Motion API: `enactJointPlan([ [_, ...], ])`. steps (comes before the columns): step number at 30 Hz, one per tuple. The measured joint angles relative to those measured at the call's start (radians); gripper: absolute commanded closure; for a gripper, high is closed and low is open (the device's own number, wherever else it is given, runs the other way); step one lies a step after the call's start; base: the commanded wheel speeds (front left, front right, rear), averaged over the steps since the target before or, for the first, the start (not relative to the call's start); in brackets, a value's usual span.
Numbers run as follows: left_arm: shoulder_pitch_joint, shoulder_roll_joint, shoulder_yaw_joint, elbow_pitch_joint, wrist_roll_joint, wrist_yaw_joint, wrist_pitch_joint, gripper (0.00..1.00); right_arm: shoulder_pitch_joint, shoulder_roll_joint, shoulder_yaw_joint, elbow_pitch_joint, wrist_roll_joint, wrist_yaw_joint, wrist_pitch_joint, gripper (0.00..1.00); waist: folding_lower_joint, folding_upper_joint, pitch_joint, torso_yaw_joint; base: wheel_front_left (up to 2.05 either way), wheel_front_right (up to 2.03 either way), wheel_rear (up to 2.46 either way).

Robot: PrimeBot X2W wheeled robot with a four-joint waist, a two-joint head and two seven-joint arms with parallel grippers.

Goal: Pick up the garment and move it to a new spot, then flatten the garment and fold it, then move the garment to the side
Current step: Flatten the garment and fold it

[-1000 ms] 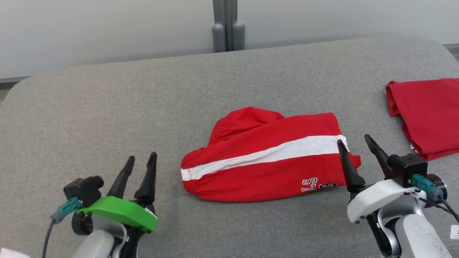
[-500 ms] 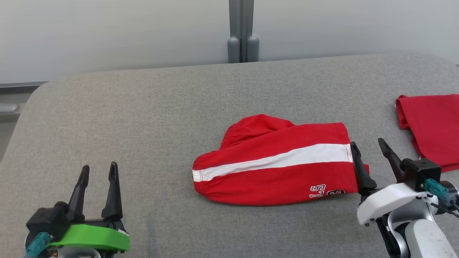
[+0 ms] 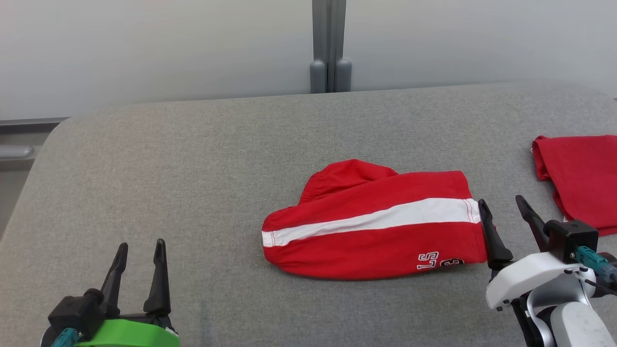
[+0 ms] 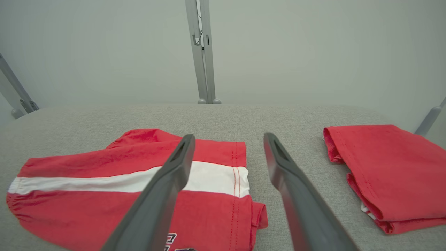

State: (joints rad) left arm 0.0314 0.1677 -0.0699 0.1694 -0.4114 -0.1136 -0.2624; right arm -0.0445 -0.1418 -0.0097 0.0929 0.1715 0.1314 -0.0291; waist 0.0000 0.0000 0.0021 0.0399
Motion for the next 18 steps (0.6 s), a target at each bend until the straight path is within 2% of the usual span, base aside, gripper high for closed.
enactJointPlan([
  [18,-0.016,-0.002,-0.035,0.035,0.000,-0.011,0.000,0.00,-0.006,0.008,0.031,0.002,-0.001,0.000,0.001,0.00,0.0000,0.0000,0.023,-0.016,0.00,0.00,0.00],
])
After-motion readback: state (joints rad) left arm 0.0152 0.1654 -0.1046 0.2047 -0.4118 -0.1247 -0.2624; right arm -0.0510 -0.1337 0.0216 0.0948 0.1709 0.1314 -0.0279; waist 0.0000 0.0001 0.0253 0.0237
